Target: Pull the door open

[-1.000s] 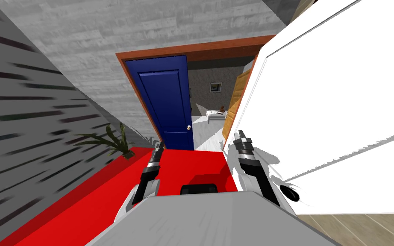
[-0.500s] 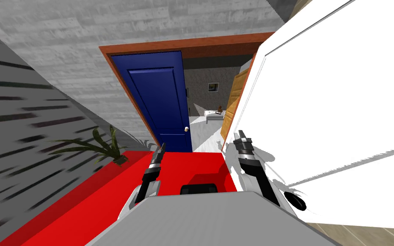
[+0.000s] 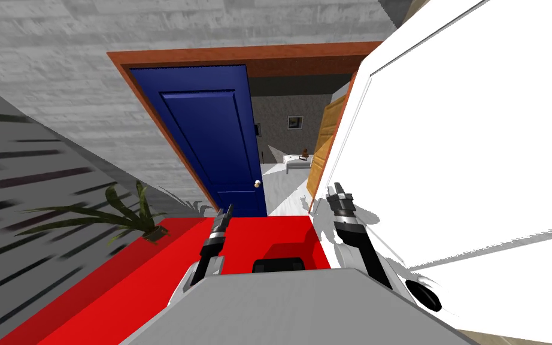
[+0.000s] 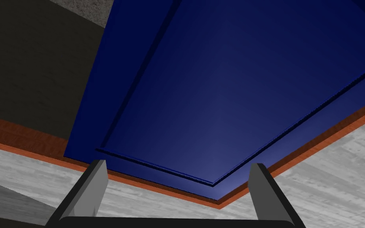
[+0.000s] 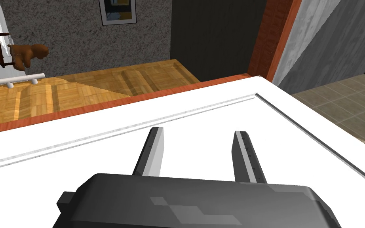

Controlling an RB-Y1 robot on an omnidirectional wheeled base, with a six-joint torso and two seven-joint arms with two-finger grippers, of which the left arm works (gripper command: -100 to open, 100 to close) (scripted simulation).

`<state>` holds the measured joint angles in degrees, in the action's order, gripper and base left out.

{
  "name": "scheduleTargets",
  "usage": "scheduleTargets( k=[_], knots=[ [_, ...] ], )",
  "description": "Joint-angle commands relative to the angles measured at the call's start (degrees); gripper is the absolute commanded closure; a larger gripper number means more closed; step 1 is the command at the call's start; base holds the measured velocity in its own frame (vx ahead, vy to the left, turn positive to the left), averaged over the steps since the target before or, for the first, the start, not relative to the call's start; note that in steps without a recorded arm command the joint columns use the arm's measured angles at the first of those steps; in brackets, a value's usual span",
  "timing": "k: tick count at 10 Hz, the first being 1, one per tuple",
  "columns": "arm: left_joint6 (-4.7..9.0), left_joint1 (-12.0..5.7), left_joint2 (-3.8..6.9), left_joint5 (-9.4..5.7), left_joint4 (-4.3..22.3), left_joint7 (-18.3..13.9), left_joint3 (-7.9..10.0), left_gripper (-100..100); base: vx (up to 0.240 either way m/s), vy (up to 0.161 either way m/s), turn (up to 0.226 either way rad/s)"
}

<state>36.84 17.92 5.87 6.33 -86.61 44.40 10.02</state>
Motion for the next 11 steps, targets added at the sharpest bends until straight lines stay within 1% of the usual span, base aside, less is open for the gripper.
scheduleTargets(
  k=[1,4,11],
  knots=[
    [0.57,-0.53,-0.16,0.65,2.2,2.2,0.39,-100,0.105,0.006,-0.064],
    [1.64,-1.68,-0.20,1.73,6.4,5.9,1.24,-100,0.107,-0.006,-0.093],
    [3.95,-4.13,-0.49,4.03,15.4,13.6,3.05,-100,0.102,-0.003,-0.066]
  ],
)
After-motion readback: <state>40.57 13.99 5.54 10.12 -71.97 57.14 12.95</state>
